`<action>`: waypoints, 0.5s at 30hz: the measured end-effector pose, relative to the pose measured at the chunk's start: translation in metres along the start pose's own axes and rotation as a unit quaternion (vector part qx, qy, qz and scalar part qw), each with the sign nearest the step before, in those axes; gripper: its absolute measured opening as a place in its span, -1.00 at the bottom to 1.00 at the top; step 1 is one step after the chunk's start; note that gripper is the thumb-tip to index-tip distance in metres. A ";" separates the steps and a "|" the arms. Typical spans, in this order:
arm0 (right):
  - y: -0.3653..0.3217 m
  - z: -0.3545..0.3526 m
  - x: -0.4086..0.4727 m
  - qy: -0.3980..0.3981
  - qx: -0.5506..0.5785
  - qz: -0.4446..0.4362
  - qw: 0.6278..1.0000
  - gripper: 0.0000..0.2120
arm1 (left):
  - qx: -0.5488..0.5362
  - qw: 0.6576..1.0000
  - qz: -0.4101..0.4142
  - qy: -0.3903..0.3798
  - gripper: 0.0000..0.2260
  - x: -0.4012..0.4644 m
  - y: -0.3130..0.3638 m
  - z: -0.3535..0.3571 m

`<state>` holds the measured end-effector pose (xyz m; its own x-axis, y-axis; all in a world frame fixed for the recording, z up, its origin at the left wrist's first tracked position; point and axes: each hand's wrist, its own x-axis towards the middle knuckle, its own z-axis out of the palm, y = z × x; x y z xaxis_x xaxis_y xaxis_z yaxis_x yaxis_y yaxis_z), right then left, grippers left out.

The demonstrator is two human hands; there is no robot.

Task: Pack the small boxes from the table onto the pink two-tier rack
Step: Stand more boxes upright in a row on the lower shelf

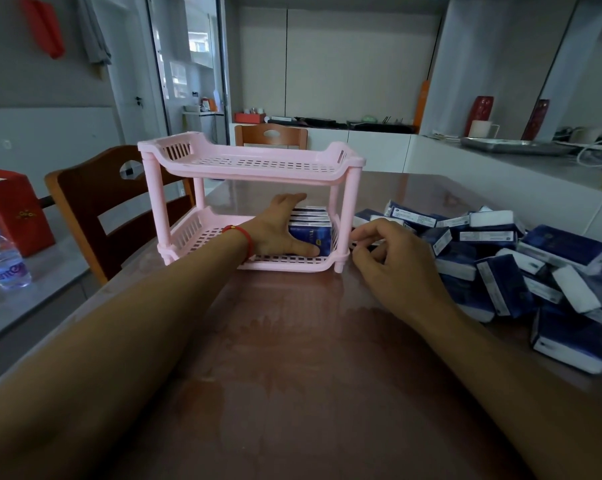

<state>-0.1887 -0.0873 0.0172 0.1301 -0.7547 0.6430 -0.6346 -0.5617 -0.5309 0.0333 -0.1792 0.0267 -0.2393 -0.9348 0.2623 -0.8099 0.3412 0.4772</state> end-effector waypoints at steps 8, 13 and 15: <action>0.003 -0.006 -0.003 0.006 -0.033 -0.045 0.998 -0.90 | -0.075 0.996 -0.041 -0.019 -0.10 -0.023 0.007 -0.025; 0.003 -0.018 -0.010 0.016 -0.073 -0.047 0.996 -0.92 | -0.045 0.989 -0.002 0.141 -0.45 -0.059 0.021 -0.026; 0.002 -0.024 -0.013 0.021 -0.094 -0.032 0.995 -0.88 | -0.023 0.971 0.027 0.235 -0.65 -0.078 0.035 -0.018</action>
<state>-0.2099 -0.0709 0.0206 0.1451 -0.7028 0.6964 -0.7581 -0.5313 -0.3782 0.0337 -0.0926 0.0378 -0.0012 -0.7711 0.6368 -0.7755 0.4027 0.4863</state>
